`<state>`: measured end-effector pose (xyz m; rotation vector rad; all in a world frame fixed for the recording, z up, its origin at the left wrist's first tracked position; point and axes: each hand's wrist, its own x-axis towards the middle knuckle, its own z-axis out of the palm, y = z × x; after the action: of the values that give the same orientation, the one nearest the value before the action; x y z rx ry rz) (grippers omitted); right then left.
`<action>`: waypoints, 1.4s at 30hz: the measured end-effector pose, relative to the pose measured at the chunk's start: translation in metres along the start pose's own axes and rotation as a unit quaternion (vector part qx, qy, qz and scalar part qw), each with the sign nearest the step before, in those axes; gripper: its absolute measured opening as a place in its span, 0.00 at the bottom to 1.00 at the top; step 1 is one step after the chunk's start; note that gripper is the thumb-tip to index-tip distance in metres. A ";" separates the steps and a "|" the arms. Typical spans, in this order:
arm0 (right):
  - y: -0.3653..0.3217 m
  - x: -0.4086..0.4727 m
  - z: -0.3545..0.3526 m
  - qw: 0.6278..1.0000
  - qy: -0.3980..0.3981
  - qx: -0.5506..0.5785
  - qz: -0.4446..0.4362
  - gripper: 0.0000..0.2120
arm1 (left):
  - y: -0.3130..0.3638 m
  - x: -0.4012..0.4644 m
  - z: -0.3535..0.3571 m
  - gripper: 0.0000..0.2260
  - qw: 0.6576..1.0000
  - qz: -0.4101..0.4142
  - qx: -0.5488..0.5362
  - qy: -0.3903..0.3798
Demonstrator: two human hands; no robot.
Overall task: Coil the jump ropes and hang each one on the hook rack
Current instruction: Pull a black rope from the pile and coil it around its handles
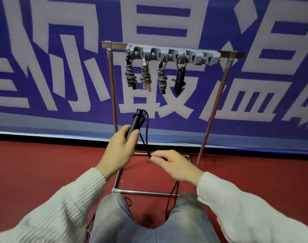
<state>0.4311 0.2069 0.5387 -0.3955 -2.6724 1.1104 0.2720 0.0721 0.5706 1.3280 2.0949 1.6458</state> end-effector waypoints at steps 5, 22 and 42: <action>-0.050 0.004 -0.032 0.955 -0.043 -0.282 -0.075 0.12 | -0.025 -0.006 0.012 0.10 0.937 0.038 0.331 -0.104; -0.023 -0.008 -0.005 0.760 -0.025 0.608 0.229 0.12 | 0.032 -0.046 -0.012 0.14 0.957 -0.016 -0.269 -0.106; -0.050 0.017 -0.075 0.992 -0.107 -0.046 -0.044 0.05 | 0.023 -0.060 0.015 0.04 0.908 0.148 0.185 -0.345</action>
<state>0.4299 0.2278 0.6274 -0.1787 -2.9037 1.0615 0.3286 0.0395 0.5618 2.0445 1.8499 0.6580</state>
